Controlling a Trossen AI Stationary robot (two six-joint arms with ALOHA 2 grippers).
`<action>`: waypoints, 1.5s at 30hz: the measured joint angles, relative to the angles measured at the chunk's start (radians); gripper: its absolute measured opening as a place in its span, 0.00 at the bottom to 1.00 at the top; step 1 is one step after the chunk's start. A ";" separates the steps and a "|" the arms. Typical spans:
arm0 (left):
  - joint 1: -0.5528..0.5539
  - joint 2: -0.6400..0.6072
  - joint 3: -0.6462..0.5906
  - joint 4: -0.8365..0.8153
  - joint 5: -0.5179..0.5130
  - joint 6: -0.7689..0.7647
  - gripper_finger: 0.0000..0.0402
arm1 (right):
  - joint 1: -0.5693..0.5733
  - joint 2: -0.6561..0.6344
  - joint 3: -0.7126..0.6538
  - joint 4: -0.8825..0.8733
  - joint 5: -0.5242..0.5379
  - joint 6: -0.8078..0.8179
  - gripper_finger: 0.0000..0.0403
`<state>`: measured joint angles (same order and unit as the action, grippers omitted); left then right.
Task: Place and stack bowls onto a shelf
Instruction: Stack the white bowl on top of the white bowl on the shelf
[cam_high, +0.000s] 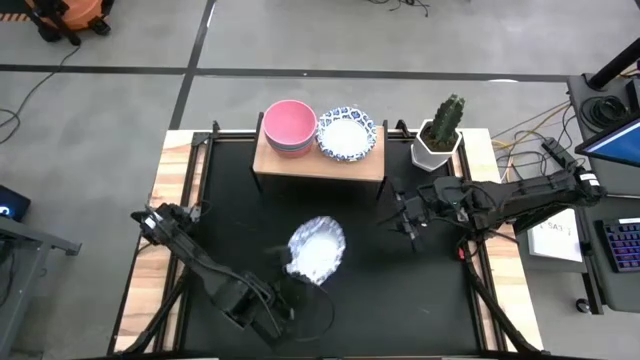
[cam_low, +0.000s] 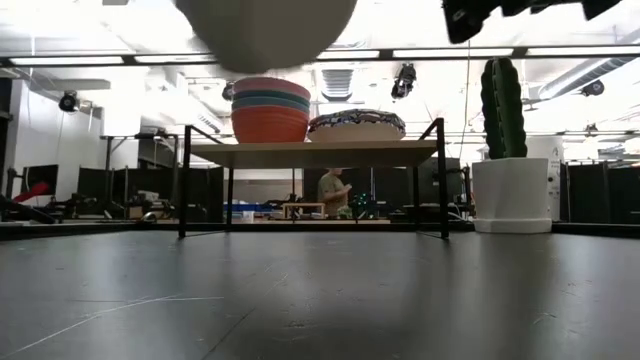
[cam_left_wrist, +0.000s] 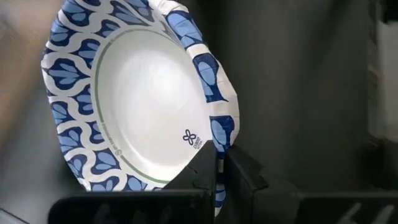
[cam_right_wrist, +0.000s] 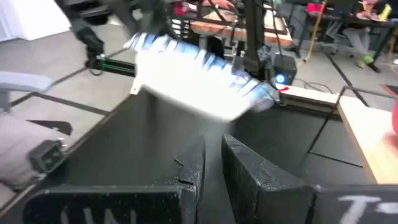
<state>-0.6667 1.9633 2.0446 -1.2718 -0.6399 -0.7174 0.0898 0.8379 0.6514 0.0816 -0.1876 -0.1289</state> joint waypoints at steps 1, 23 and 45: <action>0.010 0.000 0.024 -0.003 -0.046 0.063 0.00 | 0.011 -0.018 0.000 -0.015 0.000 0.004 0.11; 0.521 0.000 0.133 0.123 -0.215 0.817 0.00 | 0.209 -0.131 -0.019 -0.050 0.004 -0.082 0.11; 0.703 0.009 0.130 0.338 0.012 0.942 0.00 | 0.209 -0.130 -0.019 -0.055 0.004 -0.082 0.11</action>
<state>0.0365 1.9726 2.1746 -0.9341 -0.6278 0.2244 0.2989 0.7078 0.6323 0.0270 -0.1837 -0.2108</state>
